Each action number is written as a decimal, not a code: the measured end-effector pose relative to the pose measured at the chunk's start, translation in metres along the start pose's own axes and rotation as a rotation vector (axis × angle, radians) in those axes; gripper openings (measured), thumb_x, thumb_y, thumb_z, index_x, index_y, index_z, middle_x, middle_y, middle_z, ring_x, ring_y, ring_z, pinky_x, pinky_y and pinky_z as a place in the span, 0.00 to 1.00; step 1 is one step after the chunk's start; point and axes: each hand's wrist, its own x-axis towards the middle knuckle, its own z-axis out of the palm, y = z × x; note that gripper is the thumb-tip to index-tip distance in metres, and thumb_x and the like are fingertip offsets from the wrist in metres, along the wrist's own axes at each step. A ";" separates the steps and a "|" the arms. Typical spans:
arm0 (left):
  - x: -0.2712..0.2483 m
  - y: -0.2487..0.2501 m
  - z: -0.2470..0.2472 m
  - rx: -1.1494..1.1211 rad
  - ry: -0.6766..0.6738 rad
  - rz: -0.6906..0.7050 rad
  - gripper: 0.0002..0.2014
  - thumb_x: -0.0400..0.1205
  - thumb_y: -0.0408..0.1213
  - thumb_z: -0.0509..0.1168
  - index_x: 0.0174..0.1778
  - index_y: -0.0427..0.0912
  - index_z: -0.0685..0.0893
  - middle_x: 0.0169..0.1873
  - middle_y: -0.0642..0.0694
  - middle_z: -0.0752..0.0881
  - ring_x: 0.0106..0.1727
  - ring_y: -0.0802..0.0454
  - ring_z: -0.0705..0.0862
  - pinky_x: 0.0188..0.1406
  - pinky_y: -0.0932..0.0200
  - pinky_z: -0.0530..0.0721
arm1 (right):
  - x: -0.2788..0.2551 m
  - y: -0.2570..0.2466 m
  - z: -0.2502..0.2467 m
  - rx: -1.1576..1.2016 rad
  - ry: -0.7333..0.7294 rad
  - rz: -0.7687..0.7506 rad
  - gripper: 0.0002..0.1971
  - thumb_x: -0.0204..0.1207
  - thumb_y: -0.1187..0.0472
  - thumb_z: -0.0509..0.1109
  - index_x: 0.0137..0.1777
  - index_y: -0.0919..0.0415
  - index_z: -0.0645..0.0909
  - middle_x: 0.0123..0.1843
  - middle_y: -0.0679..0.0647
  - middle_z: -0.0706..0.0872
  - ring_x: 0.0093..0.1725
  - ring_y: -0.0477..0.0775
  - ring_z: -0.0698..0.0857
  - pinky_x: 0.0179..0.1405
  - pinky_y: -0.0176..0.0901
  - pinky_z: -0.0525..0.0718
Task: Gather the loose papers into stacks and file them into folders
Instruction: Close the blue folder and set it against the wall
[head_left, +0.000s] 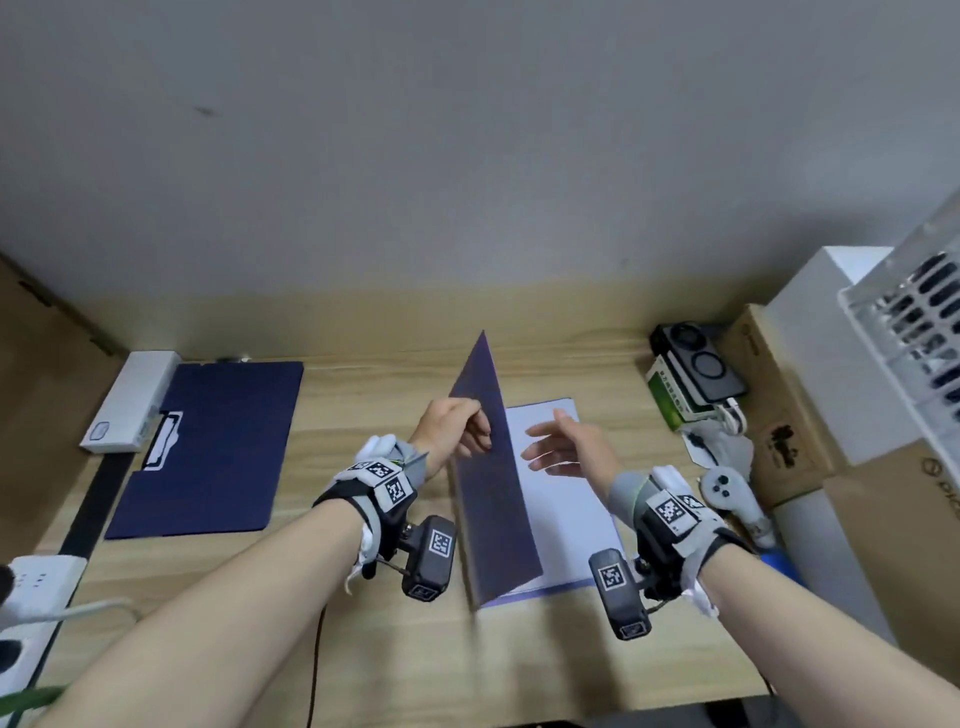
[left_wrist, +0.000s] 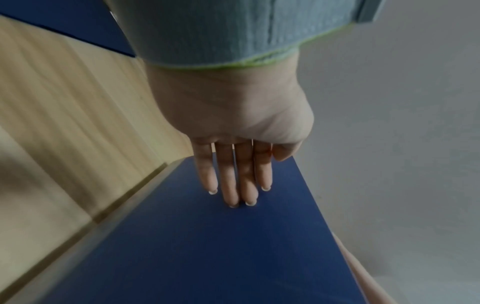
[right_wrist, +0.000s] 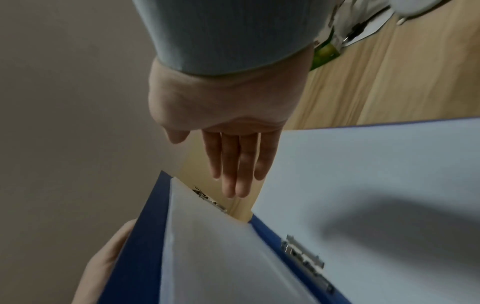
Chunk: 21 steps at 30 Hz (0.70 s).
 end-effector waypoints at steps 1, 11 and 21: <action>0.005 -0.001 0.015 0.023 -0.005 -0.016 0.17 0.82 0.33 0.56 0.29 0.39 0.83 0.26 0.40 0.87 0.26 0.48 0.83 0.23 0.61 0.74 | 0.001 0.005 -0.016 0.026 0.021 0.020 0.26 0.87 0.43 0.52 0.57 0.62 0.84 0.47 0.64 0.92 0.41 0.57 0.89 0.44 0.45 0.81; 0.010 -0.097 0.052 0.459 0.248 -0.315 0.10 0.80 0.37 0.64 0.56 0.42 0.81 0.52 0.45 0.84 0.54 0.44 0.83 0.48 0.59 0.74 | 0.027 0.121 -0.099 -0.436 0.340 0.260 0.21 0.80 0.61 0.65 0.69 0.74 0.76 0.70 0.69 0.80 0.68 0.68 0.79 0.68 0.53 0.75; -0.028 -0.168 0.041 0.143 0.163 -0.566 0.16 0.72 0.39 0.78 0.48 0.31 0.88 0.45 0.40 0.91 0.46 0.45 0.90 0.47 0.56 0.87 | 0.032 0.131 -0.065 -0.471 0.157 0.308 0.14 0.68 0.52 0.79 0.40 0.60 0.80 0.43 0.56 0.88 0.44 0.59 0.86 0.40 0.46 0.78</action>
